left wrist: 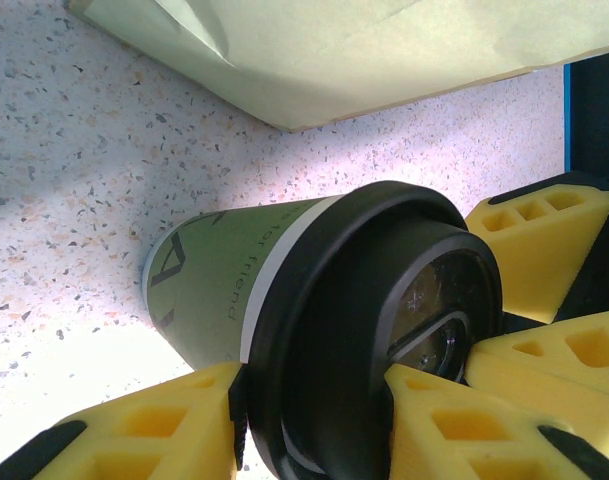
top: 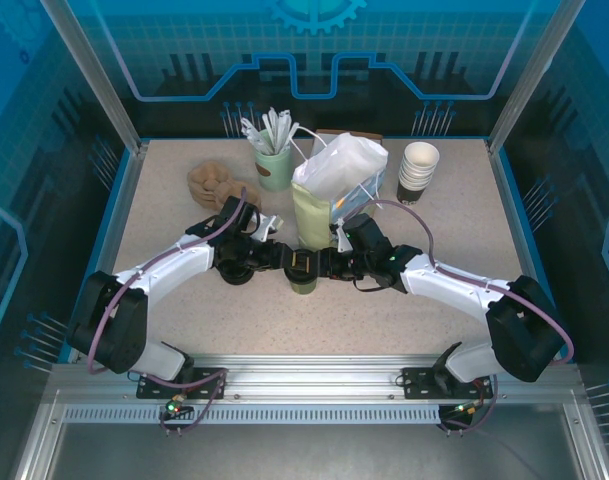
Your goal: Pack the takeout coffee
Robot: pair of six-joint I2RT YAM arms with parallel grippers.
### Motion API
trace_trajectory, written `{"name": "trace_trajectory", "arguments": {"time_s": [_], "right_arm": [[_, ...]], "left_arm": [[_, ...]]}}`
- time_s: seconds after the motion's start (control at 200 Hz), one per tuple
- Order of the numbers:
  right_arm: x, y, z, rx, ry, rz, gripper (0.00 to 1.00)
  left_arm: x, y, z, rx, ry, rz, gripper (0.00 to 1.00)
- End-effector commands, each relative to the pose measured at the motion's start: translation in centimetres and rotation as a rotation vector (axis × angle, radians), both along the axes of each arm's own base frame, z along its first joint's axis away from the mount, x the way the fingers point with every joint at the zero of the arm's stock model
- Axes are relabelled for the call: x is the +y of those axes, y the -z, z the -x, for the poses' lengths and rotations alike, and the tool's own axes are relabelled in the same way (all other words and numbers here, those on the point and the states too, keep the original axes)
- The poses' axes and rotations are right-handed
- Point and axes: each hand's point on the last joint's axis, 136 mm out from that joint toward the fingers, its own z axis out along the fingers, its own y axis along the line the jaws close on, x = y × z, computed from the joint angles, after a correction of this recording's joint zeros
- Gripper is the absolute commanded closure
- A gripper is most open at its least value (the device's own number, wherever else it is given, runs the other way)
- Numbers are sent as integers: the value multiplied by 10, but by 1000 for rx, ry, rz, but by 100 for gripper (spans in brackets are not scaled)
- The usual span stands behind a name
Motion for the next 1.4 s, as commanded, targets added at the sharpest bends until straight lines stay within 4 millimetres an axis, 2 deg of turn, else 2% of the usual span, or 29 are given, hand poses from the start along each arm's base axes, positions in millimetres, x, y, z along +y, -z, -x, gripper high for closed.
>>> {"name": "trace_trajectory", "arguments": {"time_s": [0.0,0.455,0.84,0.981,1.206,1.391], "right_arm": [[-14,24,6,44,35,78,56],[-30,46,11,118,91,98,51],[-38,57,14,136,115,94,54],[-31,43,12,107,90,65,52],[-23,9,6,42,59,40,47],[-23,-3,0,9,65,40,45]], "left_arm": [[0,12,8,35,16,-5,62],[-1,19,11,45,27,-7,62],[-1,28,14,56,34,-11,62],[-4,22,14,48,37,2,62],[-11,-3,9,7,51,26,61],[-12,-3,7,9,56,27,61]]}}
